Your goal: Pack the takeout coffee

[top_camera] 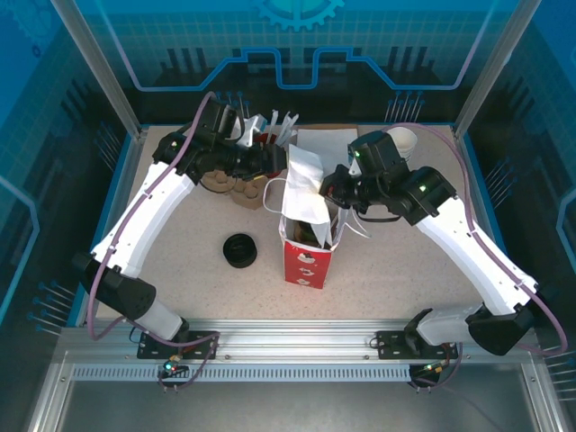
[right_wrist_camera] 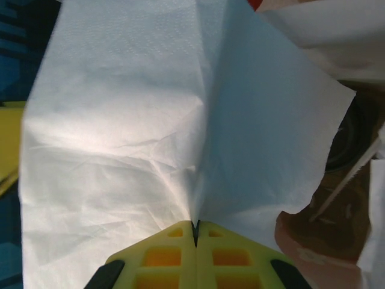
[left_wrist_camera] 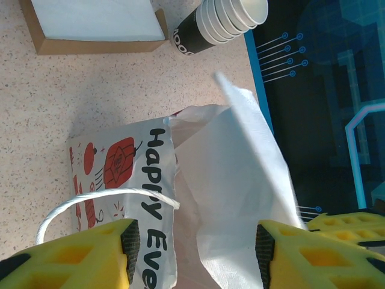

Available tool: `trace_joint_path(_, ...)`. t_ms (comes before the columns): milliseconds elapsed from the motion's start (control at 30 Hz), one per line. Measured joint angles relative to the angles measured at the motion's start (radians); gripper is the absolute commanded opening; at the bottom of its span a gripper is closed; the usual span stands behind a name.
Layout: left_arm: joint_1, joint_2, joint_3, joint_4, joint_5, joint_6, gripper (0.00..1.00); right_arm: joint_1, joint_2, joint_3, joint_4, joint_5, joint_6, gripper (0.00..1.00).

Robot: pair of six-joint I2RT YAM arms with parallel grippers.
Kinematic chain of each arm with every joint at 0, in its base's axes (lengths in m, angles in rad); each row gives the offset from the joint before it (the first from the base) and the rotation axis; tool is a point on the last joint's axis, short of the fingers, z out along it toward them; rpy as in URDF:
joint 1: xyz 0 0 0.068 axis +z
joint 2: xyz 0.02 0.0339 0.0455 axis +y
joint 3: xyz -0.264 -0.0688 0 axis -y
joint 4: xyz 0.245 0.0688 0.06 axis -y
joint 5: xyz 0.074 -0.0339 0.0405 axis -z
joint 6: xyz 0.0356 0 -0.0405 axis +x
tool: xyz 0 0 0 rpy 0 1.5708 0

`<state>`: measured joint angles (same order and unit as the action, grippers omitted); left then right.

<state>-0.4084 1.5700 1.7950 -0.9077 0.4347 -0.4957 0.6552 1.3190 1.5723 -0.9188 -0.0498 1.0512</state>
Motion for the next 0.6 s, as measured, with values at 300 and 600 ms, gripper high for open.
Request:
trace_joint_path(300,0.000,0.003,0.017,0.000,0.001,0.001,0.58,0.007,-0.028,-0.030,-0.032,0.059,-0.005,0.00)
trace_joint_path(600,0.000,0.003,0.017,0.000,0.002,0.003,0.58,0.007,-0.031,-0.030,-0.068,0.103,-0.027,0.00)
